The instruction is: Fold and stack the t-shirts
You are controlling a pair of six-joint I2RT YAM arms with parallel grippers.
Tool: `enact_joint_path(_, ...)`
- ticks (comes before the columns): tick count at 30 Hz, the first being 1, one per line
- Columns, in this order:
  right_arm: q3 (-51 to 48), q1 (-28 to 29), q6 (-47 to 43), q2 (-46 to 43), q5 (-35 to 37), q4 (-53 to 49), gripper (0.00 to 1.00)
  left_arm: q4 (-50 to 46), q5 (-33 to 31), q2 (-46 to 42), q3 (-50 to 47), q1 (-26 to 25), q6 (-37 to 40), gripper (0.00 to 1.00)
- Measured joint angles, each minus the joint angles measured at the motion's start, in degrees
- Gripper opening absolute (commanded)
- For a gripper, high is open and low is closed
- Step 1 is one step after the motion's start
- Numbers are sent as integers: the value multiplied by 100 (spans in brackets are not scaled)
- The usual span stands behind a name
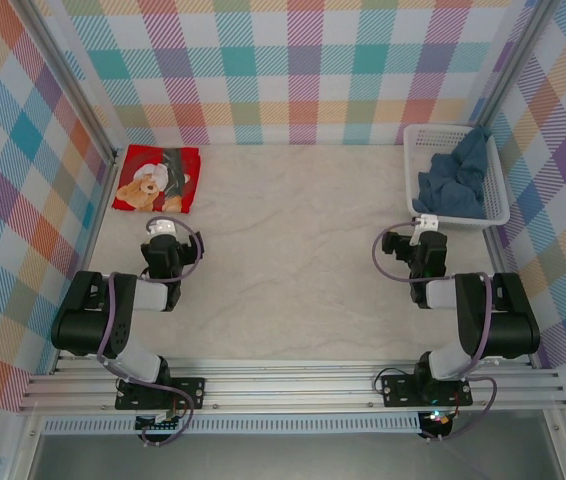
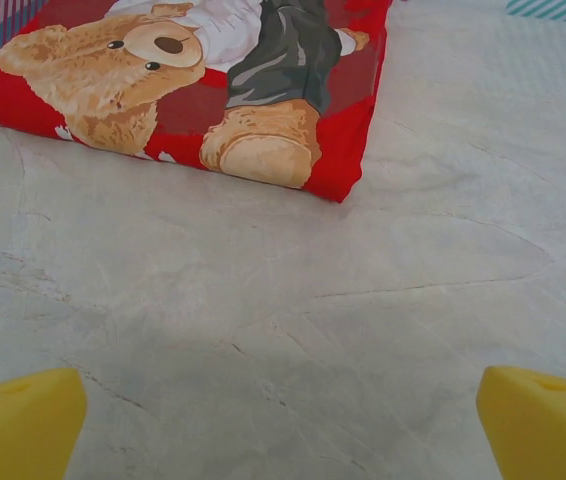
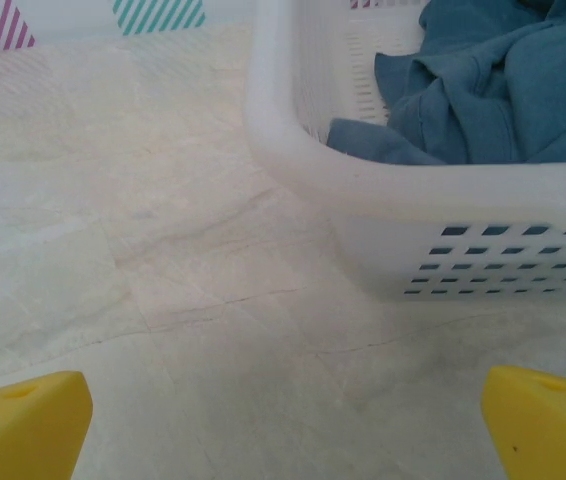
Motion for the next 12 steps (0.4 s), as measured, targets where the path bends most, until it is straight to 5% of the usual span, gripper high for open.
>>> enact_joint_path(12, 66, 0, -144, 0, -297, -20, 100, -2, -7, 0, 0, -44, 24, 100)
